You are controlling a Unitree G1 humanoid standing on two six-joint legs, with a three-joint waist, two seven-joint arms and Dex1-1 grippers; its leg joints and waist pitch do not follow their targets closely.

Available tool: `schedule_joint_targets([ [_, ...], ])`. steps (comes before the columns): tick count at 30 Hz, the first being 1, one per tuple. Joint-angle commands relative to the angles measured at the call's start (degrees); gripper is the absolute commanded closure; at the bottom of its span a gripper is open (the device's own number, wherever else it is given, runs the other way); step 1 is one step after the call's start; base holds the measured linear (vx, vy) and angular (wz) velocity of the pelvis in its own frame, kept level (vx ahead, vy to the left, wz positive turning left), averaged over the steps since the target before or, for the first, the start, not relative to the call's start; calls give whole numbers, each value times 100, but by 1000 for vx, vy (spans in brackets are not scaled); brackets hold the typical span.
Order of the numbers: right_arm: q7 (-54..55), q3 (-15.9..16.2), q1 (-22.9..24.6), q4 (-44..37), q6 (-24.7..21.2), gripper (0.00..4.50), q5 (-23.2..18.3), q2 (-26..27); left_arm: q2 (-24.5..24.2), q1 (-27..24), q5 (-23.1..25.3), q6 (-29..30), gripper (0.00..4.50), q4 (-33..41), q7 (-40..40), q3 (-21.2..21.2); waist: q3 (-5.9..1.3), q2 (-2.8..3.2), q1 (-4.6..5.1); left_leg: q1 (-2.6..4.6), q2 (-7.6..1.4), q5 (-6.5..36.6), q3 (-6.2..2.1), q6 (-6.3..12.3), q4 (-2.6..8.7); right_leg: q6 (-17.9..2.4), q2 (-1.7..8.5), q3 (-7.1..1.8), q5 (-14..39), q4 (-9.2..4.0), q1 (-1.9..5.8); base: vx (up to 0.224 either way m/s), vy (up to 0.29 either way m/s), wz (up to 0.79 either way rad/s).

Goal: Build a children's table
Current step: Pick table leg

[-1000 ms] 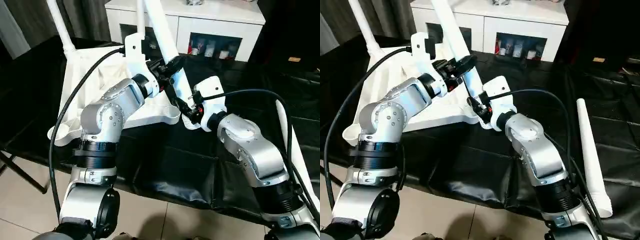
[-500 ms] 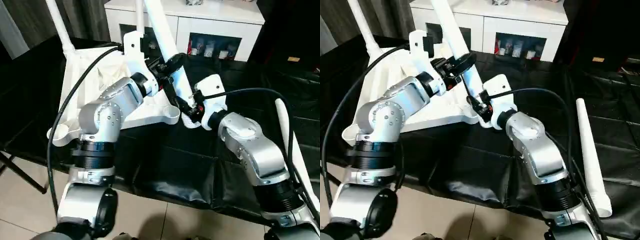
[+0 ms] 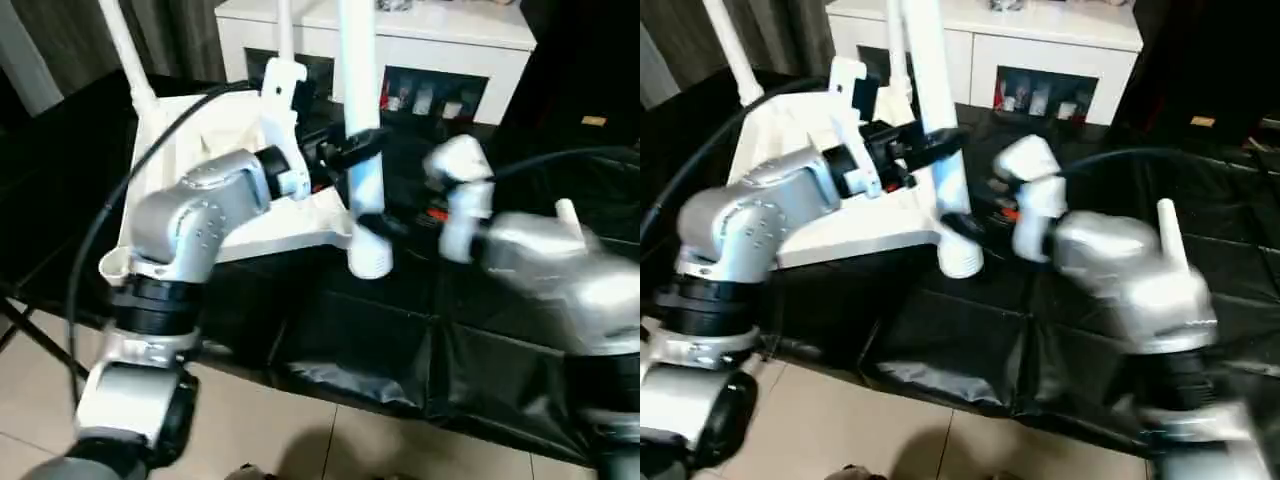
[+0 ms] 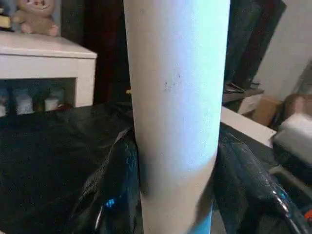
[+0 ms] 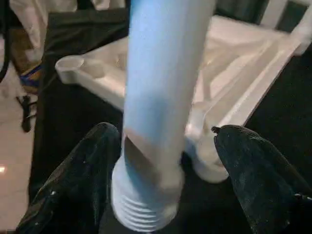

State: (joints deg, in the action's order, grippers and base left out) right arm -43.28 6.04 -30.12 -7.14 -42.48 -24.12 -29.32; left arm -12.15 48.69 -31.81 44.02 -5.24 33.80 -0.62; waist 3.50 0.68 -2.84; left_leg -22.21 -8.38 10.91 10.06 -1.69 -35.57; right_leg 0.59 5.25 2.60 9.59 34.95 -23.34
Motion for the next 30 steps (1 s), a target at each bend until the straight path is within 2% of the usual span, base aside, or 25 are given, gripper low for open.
schedule_joint_targets([
  [1, -75, 61, -29, -148, -159, 101, -64, -24, -29, 163, 19, 16, 267, 11, 123, -71, -394, -69, -14, 84, -370, 1119, -130, 146, 452, -1346, 308, -222, 1449, -412, 303, 0, 0, 0],
  [7, -123, 118, -99, -139, -297, 101, -209, 61, -29, 159, -23, 43, 267, 50, 245, -153, -402, -68, -20, 88, -379, 1114, -136, 127, 454, -1343, 299, -216, 1461, -408, 295, 0, 0, 0],
  [14, -110, 216, -119, -67, -343, 101, -178, 201, -60, 128, -56, 103, 267, 166, 479, -266, -408, -72, -49, 83, -379, 968, -129, 144, 451, -1381, 307, -219, 1283, -384, 299, 0, 0, 0],
  [19, -83, 192, -127, -56, -444, 101, -227, 243, -93, 116, -31, 120, 267, 208, 567, -336, -403, -71, -51, 90, -379, 1033, -127, 119, 453, -1375, 305, -220, 1364, -393, 295, 0, 0, 0],
  [24, -83, 162, -114, -47, -475, 148, -233, 261, -132, 118, 1, 73, 267, 182, 651, -377, -397, -64, -49, 88, -377, 1112, -134, 71, 464, -1313, 308, -220, 1501, -405, 295, 0, 0, 0],
  [30, -118, 153, -111, -48, -540, 199, -247, 261, -162, 132, 20, 65, 267, 189, 766, -394, -407, -58, -50, 84, -378, 1022, -133, 76, 460, -1351, 306, -219, 1332, -387, 301, 0, 0, 0],
])
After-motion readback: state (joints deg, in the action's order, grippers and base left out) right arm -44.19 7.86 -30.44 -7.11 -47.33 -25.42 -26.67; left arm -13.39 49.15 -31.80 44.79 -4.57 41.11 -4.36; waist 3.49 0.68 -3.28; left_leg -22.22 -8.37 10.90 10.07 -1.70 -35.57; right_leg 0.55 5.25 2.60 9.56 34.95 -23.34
